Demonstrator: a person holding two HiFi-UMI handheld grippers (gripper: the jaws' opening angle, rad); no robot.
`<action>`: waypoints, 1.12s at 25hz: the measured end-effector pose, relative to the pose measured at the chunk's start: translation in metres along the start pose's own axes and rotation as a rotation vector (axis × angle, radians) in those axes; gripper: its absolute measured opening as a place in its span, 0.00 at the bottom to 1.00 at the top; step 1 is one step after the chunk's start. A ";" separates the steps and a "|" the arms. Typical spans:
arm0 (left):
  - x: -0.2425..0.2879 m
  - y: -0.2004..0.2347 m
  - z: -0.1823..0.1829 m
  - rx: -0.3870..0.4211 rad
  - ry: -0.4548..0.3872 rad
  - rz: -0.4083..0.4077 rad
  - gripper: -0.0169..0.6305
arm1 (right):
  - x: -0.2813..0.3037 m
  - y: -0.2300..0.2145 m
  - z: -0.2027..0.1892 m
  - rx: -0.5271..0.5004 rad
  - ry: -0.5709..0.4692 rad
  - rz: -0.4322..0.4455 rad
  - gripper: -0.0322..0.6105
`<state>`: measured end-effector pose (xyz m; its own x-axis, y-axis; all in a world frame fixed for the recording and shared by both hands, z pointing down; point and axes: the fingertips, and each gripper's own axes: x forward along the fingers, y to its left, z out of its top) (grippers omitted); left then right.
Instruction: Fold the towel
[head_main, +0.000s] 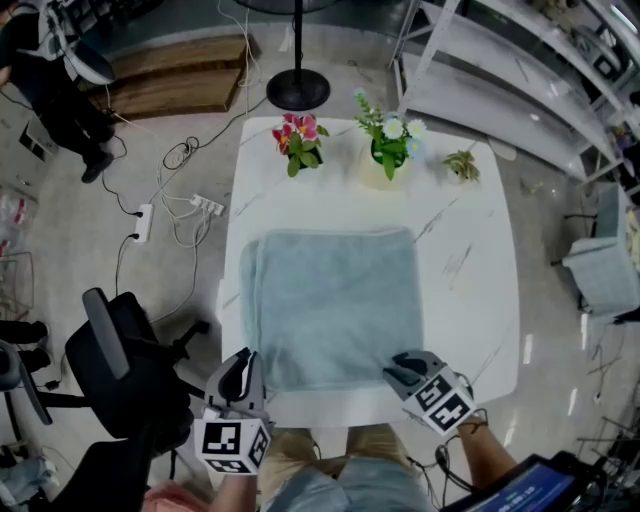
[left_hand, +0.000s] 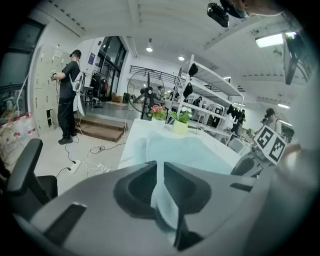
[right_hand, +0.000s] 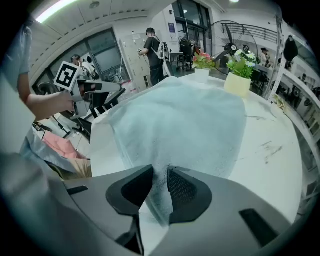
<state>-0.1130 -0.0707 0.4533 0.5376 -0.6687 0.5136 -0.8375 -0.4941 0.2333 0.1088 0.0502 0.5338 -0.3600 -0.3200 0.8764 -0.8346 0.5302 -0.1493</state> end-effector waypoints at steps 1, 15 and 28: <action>-0.001 -0.002 -0.002 -0.006 -0.001 0.000 0.10 | -0.002 0.001 -0.005 -0.012 0.017 0.007 0.22; -0.039 -0.017 -0.022 -0.151 -0.001 0.101 0.17 | -0.051 0.001 0.234 -0.482 -0.312 0.124 0.33; -0.035 -0.003 -0.075 -0.241 0.099 0.251 0.16 | 0.081 -0.033 0.309 -0.692 -0.219 0.335 0.37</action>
<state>-0.1364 -0.0039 0.4966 0.3096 -0.6900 0.6543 -0.9478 -0.1681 0.2711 -0.0212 -0.2362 0.4677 -0.6795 -0.1666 0.7145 -0.2453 0.9694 -0.0072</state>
